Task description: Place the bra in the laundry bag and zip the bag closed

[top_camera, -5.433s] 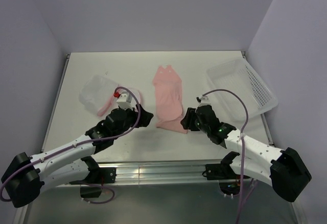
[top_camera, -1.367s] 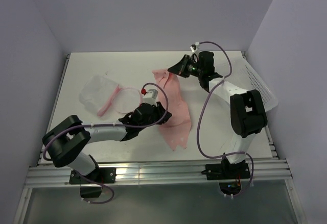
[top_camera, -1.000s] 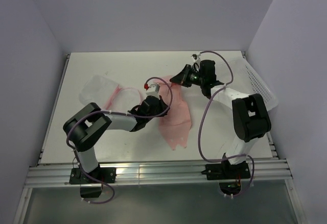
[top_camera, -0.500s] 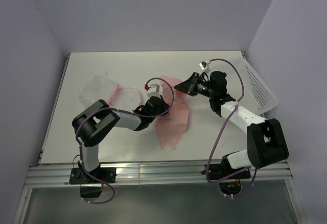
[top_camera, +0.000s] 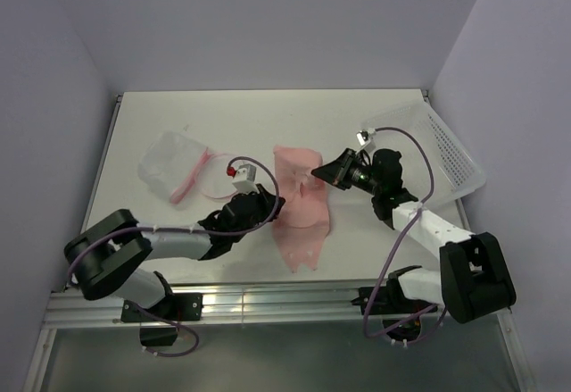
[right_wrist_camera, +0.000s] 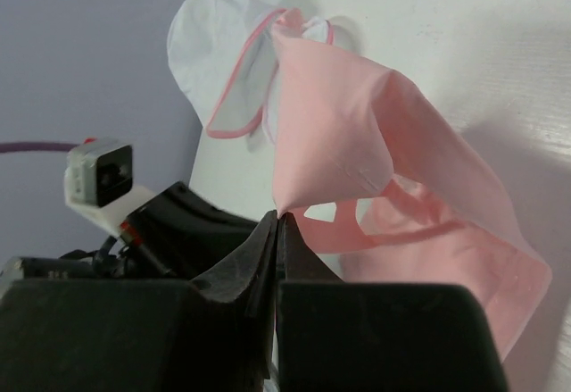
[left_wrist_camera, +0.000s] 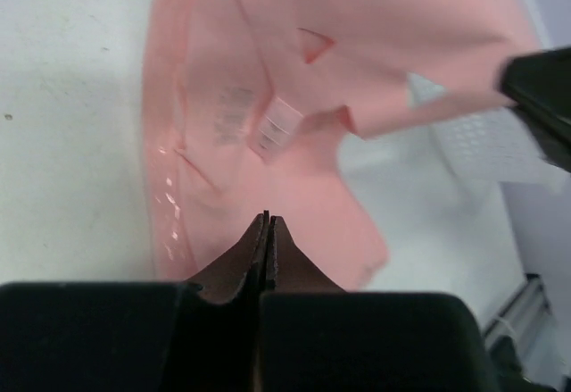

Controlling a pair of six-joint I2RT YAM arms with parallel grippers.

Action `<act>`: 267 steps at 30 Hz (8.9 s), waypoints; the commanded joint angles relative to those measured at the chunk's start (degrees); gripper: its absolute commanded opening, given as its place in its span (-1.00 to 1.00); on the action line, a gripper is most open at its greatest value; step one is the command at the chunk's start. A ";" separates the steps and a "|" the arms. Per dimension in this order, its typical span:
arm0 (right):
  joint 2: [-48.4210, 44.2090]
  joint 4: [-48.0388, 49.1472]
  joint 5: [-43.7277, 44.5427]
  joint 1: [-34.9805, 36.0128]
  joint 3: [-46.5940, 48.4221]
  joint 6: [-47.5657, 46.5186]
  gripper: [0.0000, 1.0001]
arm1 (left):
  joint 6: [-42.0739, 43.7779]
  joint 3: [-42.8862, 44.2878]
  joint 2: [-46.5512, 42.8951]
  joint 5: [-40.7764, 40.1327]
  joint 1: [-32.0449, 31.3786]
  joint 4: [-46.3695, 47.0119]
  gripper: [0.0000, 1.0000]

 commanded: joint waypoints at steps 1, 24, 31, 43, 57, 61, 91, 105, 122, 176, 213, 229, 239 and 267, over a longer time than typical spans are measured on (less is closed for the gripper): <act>-2.58 3.48 -0.28 0.66 -0.43 1.34 -1.00 | -3.27 -3.53 -7.02 0.06 -1.65 -2.68 -0.92; -18.67 -11.21 -2.48 6.02 -5.79 -1.03 -1.00 | -12.78 -0.22 16.25 -0.19 -3.77 14.81 -0.99; -20.50 -7.71 -2.73 5.93 -9.02 5.62 -1.00 | -12.95 -3.61 13.27 -0.90 -1.57 18.13 -0.88; -26.07 -11.56 4.11 11.02 -22.31 9.25 -1.00 | -13.31 -20.95 -2.71 -0.99 -0.60 16.23 -0.17; -25.69 -30.34 12.89 16.57 -12.48 -3.66 0.80 | -2.33 -9.35 -15.92 3.40 -0.16 -7.86 0.57; -26.76 -34.85 19.04 13.68 -9.56 -8.07 0.85 | 0.40 -5.40 -12.41 4.81 0.01 -9.10 0.57; 9.80 8.57 7.19 1.19 -14.49 -1.38 0.93 | 0.32 0.50 6.15 20.02 8.27 2.15 0.06; 17.71 14.55 4.46 5.05 -10.19 0.19 0.71 | 0.93 0.67 7.21 21.69 8.36 5.05 -0.88; -14.49 -4.07 15.70 7.25 -2.90 -4.46 -1.00 | 10.42 7.35 -20.64 5.10 8.72 -26.91 0.19; -34.40 -9.18 17.56 8.57 -4.65 -6.31 -1.00 | 45.31 24.93 1.05 -20.85 29.37 -51.55 0.07; -32.21 -6.64 25.81 10.59 1.06 1.68 -1.00 | 15.10 26.00 -17.49 3.30 28.23 -50.16 -1.00; -16.22 16.56 49.20 25.88 6.43 7.84 -1.00 | -10.75 9.73 -26.02 14.65 25.33 -25.28 -1.00; -7.08 28.69 52.72 29.49 4.40 5.56 -1.00 | -14.26 12.72 -26.10 15.97 25.41 -26.41 -1.00; -2.24 34.04 46.83 30.89 1.60 1.60 -1.00 | -19.72 0.76 -29.97 18.17 27.52 -17.53 -0.99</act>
